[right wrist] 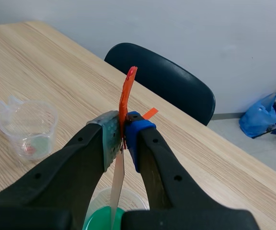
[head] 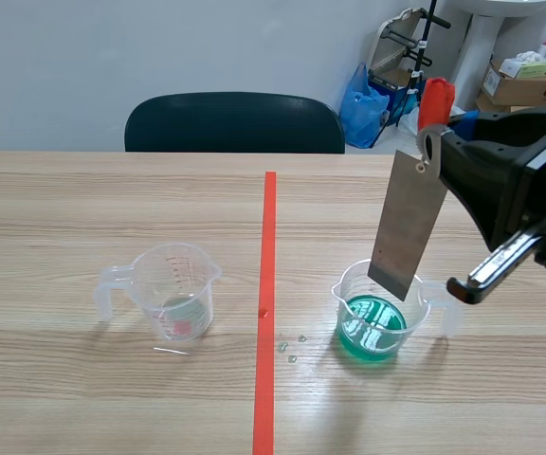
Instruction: Do the redox reaction experiment
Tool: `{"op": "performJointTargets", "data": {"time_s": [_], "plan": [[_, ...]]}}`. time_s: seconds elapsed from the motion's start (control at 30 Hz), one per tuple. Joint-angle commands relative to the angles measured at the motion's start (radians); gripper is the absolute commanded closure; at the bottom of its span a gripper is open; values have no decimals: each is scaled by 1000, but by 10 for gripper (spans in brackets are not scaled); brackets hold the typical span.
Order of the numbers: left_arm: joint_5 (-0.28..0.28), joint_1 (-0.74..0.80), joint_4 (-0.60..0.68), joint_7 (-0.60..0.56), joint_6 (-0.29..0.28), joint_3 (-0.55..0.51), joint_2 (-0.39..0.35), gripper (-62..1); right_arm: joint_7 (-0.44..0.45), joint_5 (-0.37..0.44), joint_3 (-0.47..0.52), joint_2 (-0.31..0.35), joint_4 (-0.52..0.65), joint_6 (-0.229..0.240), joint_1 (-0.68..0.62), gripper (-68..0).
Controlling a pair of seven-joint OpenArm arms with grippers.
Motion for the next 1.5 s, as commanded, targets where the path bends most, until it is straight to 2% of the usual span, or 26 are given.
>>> {"op": "performJointTargets", "data": {"time_s": [0.0, 0.23, 0.37, 0.5, 0.67, 0.87, 0.97, 1.13, 1.47], "plan": [[-6, 1, 6, -14, -2, -3, 8, -623, 15, 3, 11, 13, 24, -8, 14, -13], [-6, 1, 6, -21, -3, -3, 7, -623, 16, 2, 11, 13, 24, -9, 14, -13], [-7, 1, 6, -27, -4, -3, 5, -623, 31, -34, 11, 13, 24, -11, 14, -13], [-7, 1, 6, -37, -5, -3, 5, -623, 40, -35, 9, 11, 23, -11, 14, -13], [-6, 1, 6, -37, -5, -3, 5, -623, 57, -35, 8, -12, -10, -6, 14, -13], [-6, 1, 6, -37, -5, -3, 5, -623, 108, -72, 6, -71, -75, 54, 15, -13], [-7, 1, 6, -40, -5, -3, 5, -623, 116, -87, 3, -93, -105, 61, 34, -13], [-7, 1, 6, -44, -5, -3, 5, -623, 119, -103, -43, -101, -171, 64, 94, -13], [-7, 1, 6, -44, -5, -3, 5, -623, 195, -107, -172, -102, -322, 64, 213, -13]]}}
